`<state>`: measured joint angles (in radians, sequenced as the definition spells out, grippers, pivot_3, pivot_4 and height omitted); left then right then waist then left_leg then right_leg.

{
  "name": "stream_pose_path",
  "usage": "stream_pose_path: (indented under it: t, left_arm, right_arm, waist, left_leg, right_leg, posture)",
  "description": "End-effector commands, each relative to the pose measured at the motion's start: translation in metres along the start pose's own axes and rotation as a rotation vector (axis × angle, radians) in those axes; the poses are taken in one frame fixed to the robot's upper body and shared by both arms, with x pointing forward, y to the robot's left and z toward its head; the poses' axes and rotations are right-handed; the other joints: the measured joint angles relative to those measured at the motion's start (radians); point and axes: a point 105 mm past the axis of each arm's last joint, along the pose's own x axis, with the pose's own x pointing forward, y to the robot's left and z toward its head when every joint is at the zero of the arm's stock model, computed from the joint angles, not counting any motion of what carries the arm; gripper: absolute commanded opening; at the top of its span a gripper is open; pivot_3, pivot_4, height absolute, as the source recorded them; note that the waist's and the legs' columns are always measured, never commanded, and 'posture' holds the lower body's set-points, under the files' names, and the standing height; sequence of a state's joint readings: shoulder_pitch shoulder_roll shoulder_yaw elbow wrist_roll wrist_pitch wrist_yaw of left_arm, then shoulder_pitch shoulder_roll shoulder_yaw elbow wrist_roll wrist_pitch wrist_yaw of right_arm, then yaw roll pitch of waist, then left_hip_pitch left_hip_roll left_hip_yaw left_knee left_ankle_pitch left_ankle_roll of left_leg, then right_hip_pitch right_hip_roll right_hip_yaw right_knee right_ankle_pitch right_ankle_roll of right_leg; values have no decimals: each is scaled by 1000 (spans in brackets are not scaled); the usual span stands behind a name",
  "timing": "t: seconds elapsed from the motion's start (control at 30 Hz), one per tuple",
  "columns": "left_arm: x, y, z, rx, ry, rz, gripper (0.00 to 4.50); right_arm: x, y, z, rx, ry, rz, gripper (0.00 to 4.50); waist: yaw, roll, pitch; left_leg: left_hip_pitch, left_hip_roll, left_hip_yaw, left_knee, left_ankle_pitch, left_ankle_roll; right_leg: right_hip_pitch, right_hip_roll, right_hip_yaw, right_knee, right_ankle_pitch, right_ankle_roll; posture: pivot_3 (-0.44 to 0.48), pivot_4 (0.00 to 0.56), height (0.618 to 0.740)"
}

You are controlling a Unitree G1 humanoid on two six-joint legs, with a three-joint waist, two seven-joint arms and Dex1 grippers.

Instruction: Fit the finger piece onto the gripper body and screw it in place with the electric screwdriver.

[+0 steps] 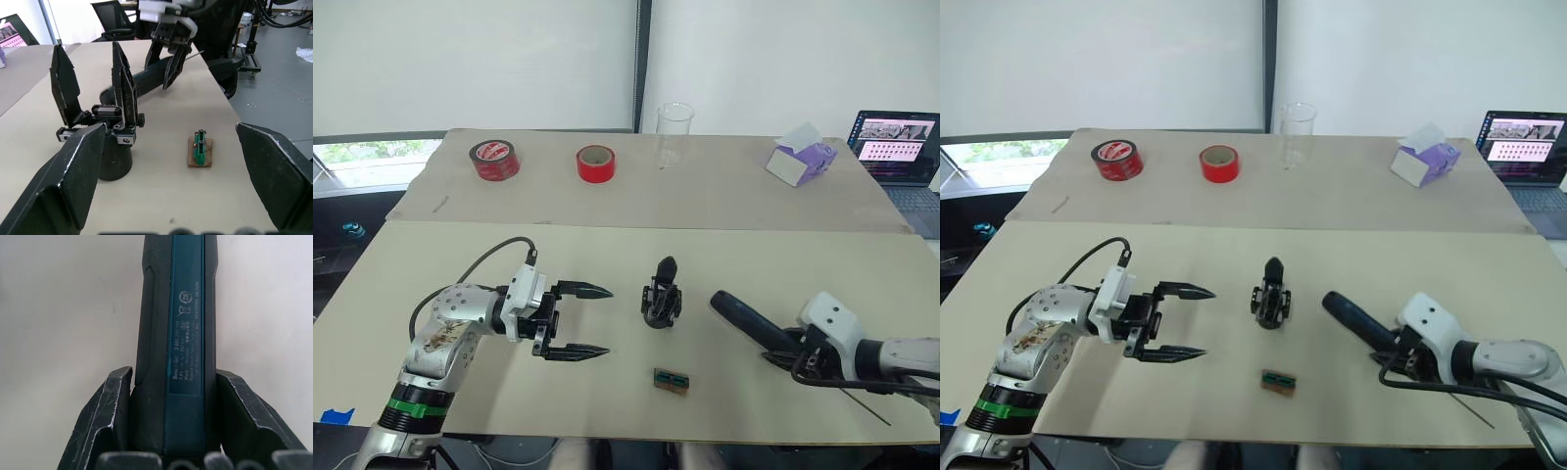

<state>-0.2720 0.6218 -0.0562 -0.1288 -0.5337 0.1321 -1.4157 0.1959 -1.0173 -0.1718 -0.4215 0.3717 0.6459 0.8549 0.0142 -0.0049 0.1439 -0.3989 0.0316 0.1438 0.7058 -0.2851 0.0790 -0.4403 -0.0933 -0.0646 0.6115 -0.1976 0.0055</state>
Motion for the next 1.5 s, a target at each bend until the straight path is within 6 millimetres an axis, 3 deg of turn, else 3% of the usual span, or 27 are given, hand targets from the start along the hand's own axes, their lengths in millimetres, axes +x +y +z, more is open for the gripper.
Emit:
stream_pose_path:
  t: [0.03, 0.13, 0.2, 0.33, 0.37, 0.63, 0.77, 0.87, 1.13, 1.5]
  left_arm:
    - [2, 1, 7, 37, -10, 3, 4500]
    - [2, 4, 9, 50, -28, 34, 4500]
    - [2, 5, 10, 47, -41, 45, 4500]
    - [3, 6, 11, 33, -55, 50, 4500]
    - [3, 6, 10, 32, -55, 50, 4500]
    - [6, 3, 6, 26, -49, 25, 4500]
    - [8, 1, 2, 27, -46, 12, 4500]
    - [10, 0, 0, 29, -44, 7, 4500]
    - [14, -5, -2, 36, -36, -9, 4500]
    - [13, -8, -3, 37, -27, -20, 4500]
  right_arm:
    - [-3, -8, 14, -74, -52, -17, 1982]
    - [-3, -10, 11, -65, -49, -12, 1982]
    - [-6, -11, 12, -67, -46, 1, 3041]
    - [-20, -17, 24, -77, -59, 9, 4386]
    - [-24, -18, 27, -81, -61, 8, 4456]
    - [-64, -10, 51, -20, 132, 130, 4456]
    - [-76, -8, 39, 64, 429, 93, 4456]
    - [-76, -7, 32, 40, 537, 60, 4456]
    - [-39, -14, 27, -13, 570, -1, 4456]
    - [-7, 3, 18, 40, 646, 79, 4456]
  waist:
    - [-1, 0, 0]
    - [-1, 0, 0]
    - [-1, 0, 0]
    - [-1, 0, 0]
    - [-1, 0, 0]
    - [-1, 0, 0]
    - [-2, 1, 1]
    - [-2, 0, 1]
    - [-6, -1, 1]
    - [-4, -1, 1]
  left_leg:
    - [0, 0, 0, 0, 0, 0]
    - [1, 1, -1, 0, 0, 0]
    - [0, 1, -1, 0, 0, 0]
    - [0, 1, 0, 0, 0, 0]
    - [0, 0, -1, 0, 0, 0]
    - [1, 1, -2, 0, 0, 0]
    - [0, 2, -3, 0, 0, 0]
    - [0, 2, -3, -1, 0, 0]
    - [-4, 0, -1, 0, 2, -3]
    - [-8, 1, 0, 0, 6, -10]
  right_leg:
    - [0, 0, 0, 0, 0, 0]
    - [0, 1, 0, 1, 0, 0]
    - [0, 1, 0, 1, 0, 0]
    - [0, 1, 0, 0, 1, 1]
    - [1, 0, 0, 0, 1, 1]
    - [0, 0, -1, 0, 2, -3]
    - [-1, -2, -1, 0, 2, -5]
    - [-2, -7, -2, -1, 2, -6]
    - [-5, -12, -3, 0, 0, -3]
    - [-11, -3, -3, 2, 6, -8]
  posture:
    - [0, 150, 740]
    - [0, 150, 740]
    - [0, 150, 740]
    - [0, 150, 740]
    - [0, 150, 740]
    - [0, 150, 740]
    - [0, 150, 740]
    - [0, 150, 740]
    - [0, 150, 740]
    - [0, 150, 740]
